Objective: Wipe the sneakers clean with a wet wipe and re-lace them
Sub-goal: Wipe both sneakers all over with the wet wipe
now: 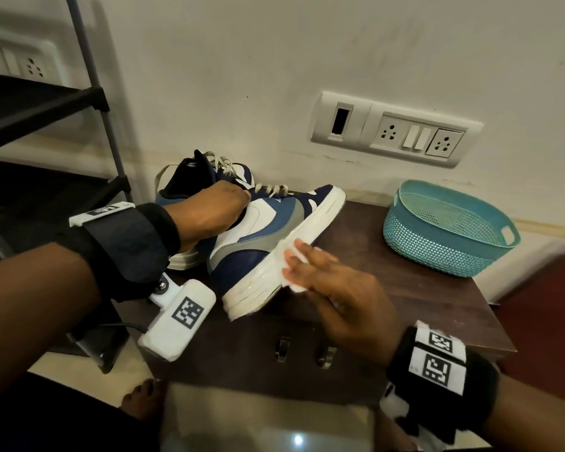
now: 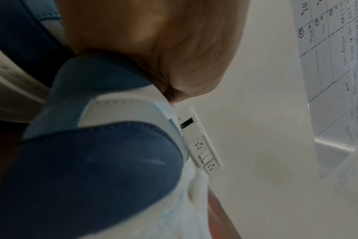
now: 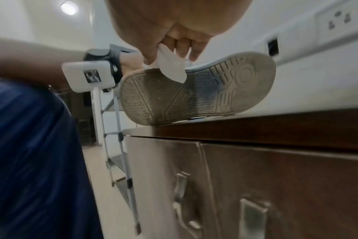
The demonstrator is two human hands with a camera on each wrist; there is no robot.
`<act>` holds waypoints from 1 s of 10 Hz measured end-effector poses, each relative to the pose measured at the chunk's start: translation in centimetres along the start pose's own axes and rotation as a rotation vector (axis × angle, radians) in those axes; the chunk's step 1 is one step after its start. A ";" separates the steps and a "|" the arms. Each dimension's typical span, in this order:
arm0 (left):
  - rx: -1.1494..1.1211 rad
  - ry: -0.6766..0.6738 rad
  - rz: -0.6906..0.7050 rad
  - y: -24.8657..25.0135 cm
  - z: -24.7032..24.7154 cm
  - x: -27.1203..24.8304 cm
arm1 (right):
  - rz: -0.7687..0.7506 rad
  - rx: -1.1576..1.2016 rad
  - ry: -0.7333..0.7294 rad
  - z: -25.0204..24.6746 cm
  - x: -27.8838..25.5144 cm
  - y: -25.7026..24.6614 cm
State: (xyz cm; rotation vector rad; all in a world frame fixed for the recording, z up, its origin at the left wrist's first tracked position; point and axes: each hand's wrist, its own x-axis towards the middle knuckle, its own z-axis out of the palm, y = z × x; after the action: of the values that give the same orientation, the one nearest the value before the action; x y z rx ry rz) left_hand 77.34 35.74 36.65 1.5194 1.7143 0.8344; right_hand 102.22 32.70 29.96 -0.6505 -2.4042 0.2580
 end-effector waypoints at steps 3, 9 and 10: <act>0.077 0.024 0.003 -0.2 0.0 0.1 | 0.001 0.041 -0.052 -0.5 0.1 0.1; -0.415 -0.290 -0.154 0.3 -0.5 -1.2 | 0.524 0.366 0.375 -1.6 5.2 2.3; -0.411 -0.303 -0.142 0.3 -0.7 -1.4 | 0.459 0.195 0.265 -1.3 4.8 1.2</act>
State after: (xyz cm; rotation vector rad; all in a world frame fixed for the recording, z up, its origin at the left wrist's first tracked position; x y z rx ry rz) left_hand 77.00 34.42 37.42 1.1635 1.3157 0.7791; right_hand 100.20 36.20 33.05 -1.0668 -1.9269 0.5516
